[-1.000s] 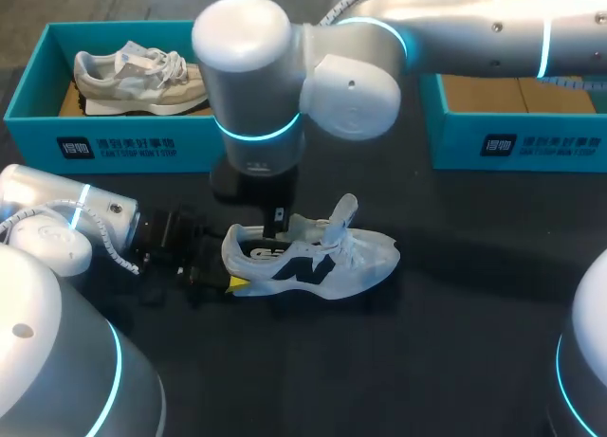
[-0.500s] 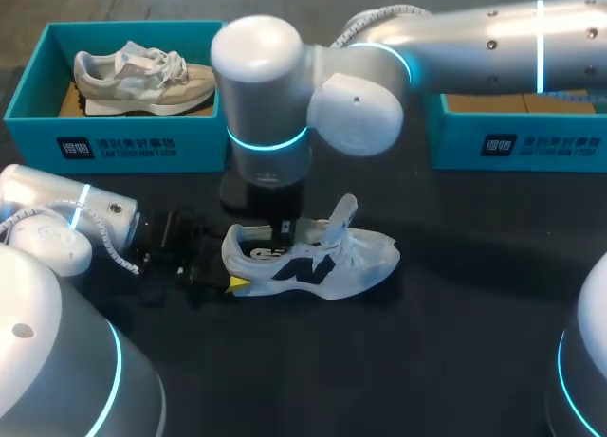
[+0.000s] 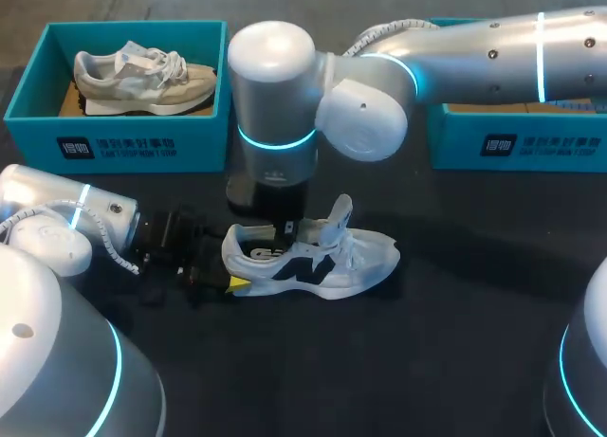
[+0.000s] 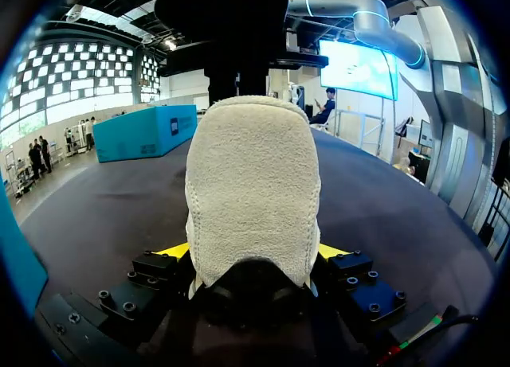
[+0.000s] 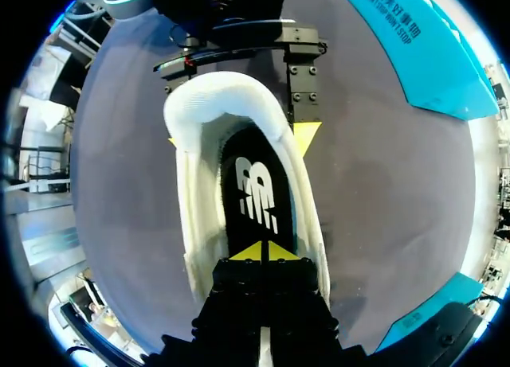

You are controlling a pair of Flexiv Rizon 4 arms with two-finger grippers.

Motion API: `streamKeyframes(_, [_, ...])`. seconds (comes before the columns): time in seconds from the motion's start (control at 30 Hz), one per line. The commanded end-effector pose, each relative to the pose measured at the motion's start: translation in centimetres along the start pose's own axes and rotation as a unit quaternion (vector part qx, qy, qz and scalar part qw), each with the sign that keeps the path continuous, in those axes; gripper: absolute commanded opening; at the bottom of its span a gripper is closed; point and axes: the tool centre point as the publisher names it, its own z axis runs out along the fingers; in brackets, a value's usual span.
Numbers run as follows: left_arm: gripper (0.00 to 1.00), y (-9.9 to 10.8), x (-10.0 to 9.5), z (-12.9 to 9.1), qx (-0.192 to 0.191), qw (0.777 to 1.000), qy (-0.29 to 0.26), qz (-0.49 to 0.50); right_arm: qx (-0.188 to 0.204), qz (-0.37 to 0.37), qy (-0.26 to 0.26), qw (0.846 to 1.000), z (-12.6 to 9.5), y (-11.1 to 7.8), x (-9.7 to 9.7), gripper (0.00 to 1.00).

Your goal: Take the shoe out of the shoebox, open the shoe tongue, remove and reinsert the insole, then place the shoe into the shoebox

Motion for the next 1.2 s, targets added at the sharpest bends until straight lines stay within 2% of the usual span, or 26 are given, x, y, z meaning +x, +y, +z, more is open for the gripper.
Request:
streamKeyframes(0.03, [0.00, 0.2, -0.1, 0.2, -0.001, 1.000, 0.001, 0.000, -0.002, 0.001, 0.002, 1.000, 0.3, 0.0, -0.2, 0.00])
streamKeyframes(0.23, [0.00, 0.2, -0.1, 0.2, -0.001, 1.000, 0.001, 0.000, -0.005, 0.008, -0.002, 1.000, 0.4, -0.2, -0.9, 0.00])
streamKeyframes(0.27, [0.00, 0.2, -0.1, 0.2, -0.001, 1.000, 0.001, 0.000, -0.005, 0.009, -0.003, 1.000, 0.4, -0.1, -1.0, 0.02])
streamKeyframes(0.37, [0.00, 0.2, -0.1, 0.2, -0.001, 1.000, 0.001, 0.000, -0.007, 0.009, -0.005, 1.000, 0.2, 0.0, -1.2, 0.18])
streamKeyframes(0.5, [0.00, 0.2, -0.1, 0.2, -0.001, 1.000, 0.001, 0.000, -0.008, 0.005, -0.005, 1.000, 0.1, 0.2, -1.4, 0.29])
streamKeyframes(0.7, [0.00, 0.2, -0.1, 0.2, -0.001, 1.000, 0.001, 0.000, -0.008, 0.001, -0.001, 1.000, 0.4, 0.6, -1.6, 0.29])
streamKeyframes(0.83, [0.00, 0.2, -0.1, 0.2, -0.001, 1.000, 0.001, 0.000, -0.009, -0.001, 0.005, 1.000, 0.8, 0.7, -1.7, 0.33])
streamKeyframes(1.2, [0.00, 0.2, -0.1, 0.2, -0.001, 1.000, 0.001, 0.000, -0.019, -0.007, 0.045, 0.999, 2.9, 0.9, -1.6, 0.40])
